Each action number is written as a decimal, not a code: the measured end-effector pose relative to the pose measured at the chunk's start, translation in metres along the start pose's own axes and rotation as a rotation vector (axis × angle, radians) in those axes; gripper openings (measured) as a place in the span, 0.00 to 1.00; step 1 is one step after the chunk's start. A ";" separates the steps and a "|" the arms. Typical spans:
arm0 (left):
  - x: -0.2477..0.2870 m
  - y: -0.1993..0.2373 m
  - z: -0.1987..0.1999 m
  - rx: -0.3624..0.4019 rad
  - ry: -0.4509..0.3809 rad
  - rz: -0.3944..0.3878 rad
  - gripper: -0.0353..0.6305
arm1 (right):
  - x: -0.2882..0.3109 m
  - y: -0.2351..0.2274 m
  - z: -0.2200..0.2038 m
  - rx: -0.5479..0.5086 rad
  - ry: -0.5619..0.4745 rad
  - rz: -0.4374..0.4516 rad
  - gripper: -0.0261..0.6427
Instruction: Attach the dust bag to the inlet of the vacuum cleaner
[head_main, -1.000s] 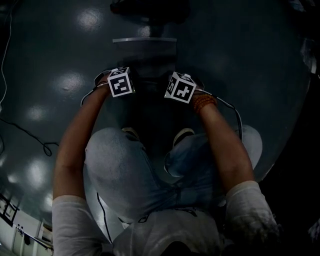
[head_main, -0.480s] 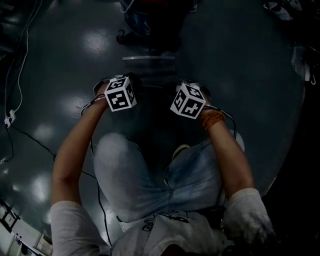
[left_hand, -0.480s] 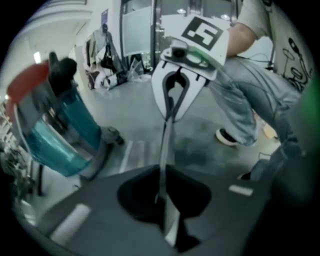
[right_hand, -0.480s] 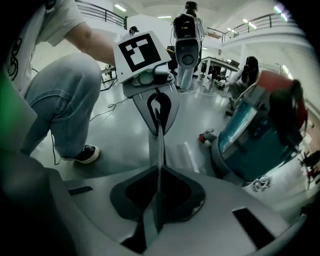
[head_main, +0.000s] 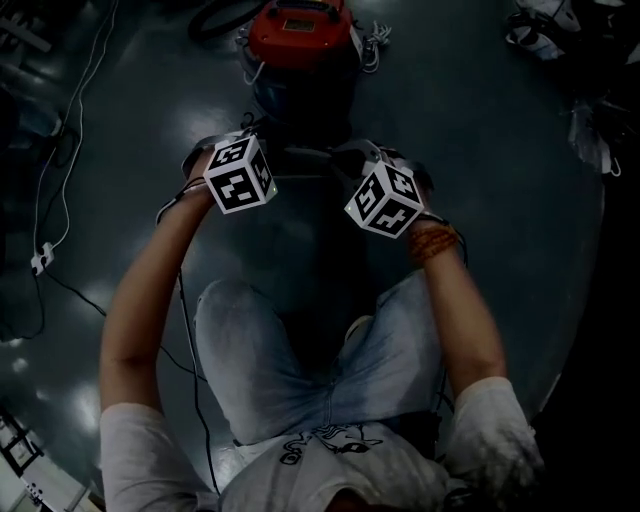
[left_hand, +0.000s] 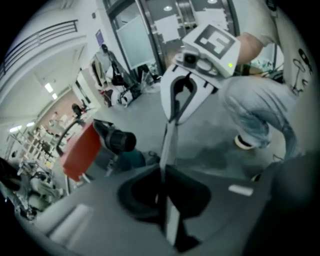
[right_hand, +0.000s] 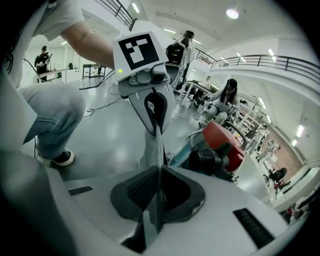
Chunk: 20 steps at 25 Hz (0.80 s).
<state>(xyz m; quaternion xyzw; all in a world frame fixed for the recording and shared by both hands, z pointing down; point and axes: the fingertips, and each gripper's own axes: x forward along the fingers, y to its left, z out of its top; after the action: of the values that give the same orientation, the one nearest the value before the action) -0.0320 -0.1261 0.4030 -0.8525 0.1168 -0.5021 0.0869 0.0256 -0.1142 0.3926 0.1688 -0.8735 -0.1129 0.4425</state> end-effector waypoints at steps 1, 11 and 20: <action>-0.004 0.006 0.005 0.003 0.002 0.012 0.08 | -0.004 -0.007 0.003 -0.003 -0.003 -0.024 0.08; -0.017 0.061 0.027 -0.103 -0.029 0.155 0.08 | -0.014 -0.071 0.014 0.024 -0.012 -0.199 0.08; 0.002 0.093 0.024 -0.180 -0.046 0.222 0.09 | 0.004 -0.101 0.005 0.030 0.020 -0.242 0.08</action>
<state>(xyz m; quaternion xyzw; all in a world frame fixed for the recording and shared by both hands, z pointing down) -0.0202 -0.2149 0.3688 -0.8500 0.2529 -0.4570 0.0678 0.0391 -0.2082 0.3575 0.2805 -0.8439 -0.1507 0.4319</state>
